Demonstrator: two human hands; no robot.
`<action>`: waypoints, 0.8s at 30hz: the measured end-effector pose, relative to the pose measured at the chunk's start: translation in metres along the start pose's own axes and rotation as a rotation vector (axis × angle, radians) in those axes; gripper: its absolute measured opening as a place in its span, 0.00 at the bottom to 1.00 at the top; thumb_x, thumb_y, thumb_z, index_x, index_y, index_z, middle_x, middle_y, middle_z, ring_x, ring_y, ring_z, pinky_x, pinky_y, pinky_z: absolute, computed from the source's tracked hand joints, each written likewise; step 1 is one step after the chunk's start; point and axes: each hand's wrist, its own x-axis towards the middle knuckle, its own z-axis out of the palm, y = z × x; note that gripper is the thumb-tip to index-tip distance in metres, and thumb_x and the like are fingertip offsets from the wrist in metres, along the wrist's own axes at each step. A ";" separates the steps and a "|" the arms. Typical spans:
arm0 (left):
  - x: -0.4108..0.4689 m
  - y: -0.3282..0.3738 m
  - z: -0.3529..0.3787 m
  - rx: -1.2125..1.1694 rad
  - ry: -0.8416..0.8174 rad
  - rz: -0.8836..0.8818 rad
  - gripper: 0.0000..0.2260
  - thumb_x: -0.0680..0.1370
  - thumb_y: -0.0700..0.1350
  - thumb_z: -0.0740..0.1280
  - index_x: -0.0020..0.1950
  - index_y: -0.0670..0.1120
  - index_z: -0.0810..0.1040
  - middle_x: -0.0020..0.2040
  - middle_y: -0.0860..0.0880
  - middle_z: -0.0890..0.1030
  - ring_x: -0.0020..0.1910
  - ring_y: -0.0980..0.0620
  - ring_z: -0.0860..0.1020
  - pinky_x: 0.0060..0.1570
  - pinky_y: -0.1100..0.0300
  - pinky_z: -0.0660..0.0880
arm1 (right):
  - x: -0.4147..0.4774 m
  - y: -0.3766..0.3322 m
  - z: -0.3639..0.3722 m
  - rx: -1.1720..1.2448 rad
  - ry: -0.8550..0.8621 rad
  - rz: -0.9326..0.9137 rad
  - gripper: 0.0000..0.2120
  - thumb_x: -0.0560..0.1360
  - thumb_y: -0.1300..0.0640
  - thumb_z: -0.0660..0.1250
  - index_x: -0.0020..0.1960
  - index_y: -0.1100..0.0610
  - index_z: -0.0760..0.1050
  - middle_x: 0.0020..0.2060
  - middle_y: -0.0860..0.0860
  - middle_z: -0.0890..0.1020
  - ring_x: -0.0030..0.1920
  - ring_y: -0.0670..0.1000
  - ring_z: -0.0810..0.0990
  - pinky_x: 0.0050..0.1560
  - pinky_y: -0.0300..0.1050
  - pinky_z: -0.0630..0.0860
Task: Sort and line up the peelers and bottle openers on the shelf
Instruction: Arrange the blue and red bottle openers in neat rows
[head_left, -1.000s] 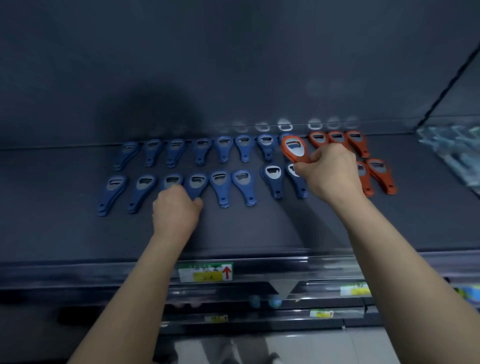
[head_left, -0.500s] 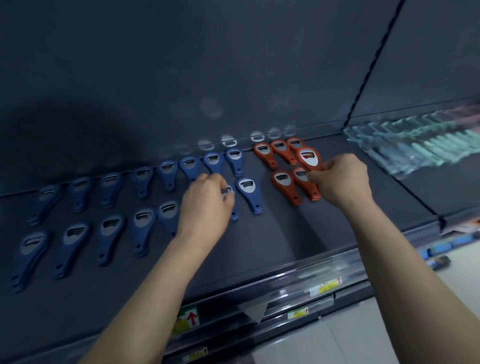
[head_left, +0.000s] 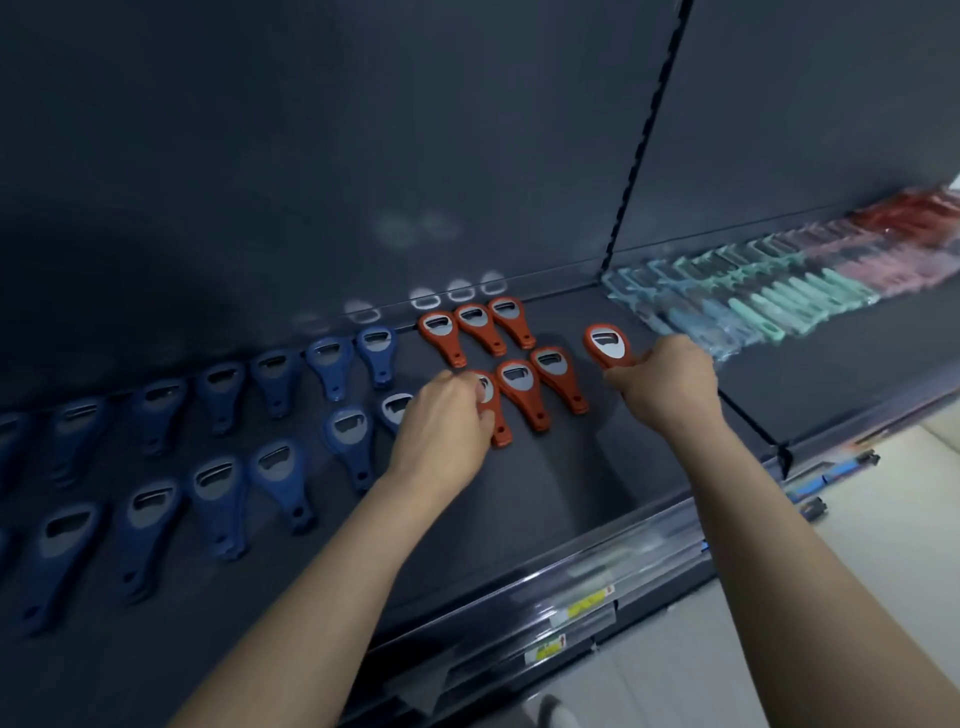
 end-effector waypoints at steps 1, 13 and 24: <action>0.002 0.002 0.001 0.001 0.012 -0.027 0.07 0.76 0.41 0.66 0.52 0.41 0.78 0.51 0.45 0.78 0.50 0.46 0.77 0.50 0.53 0.74 | 0.006 0.001 0.000 0.003 -0.009 -0.008 0.11 0.69 0.59 0.70 0.35 0.64 0.70 0.27 0.55 0.70 0.29 0.54 0.69 0.24 0.39 0.59; 0.006 0.030 0.034 0.132 0.205 -0.268 0.08 0.76 0.45 0.67 0.47 0.41 0.74 0.46 0.44 0.74 0.44 0.44 0.76 0.38 0.59 0.65 | 0.066 0.013 0.022 -0.027 -0.185 -0.099 0.17 0.68 0.58 0.72 0.31 0.60 0.64 0.28 0.54 0.71 0.32 0.55 0.72 0.23 0.39 0.58; -0.002 0.038 0.046 0.088 0.160 -0.485 0.23 0.70 0.54 0.72 0.55 0.41 0.68 0.53 0.42 0.73 0.50 0.42 0.75 0.46 0.52 0.72 | 0.080 0.020 0.036 -0.025 -0.220 -0.150 0.15 0.69 0.59 0.69 0.31 0.59 0.64 0.29 0.53 0.71 0.36 0.57 0.75 0.26 0.38 0.61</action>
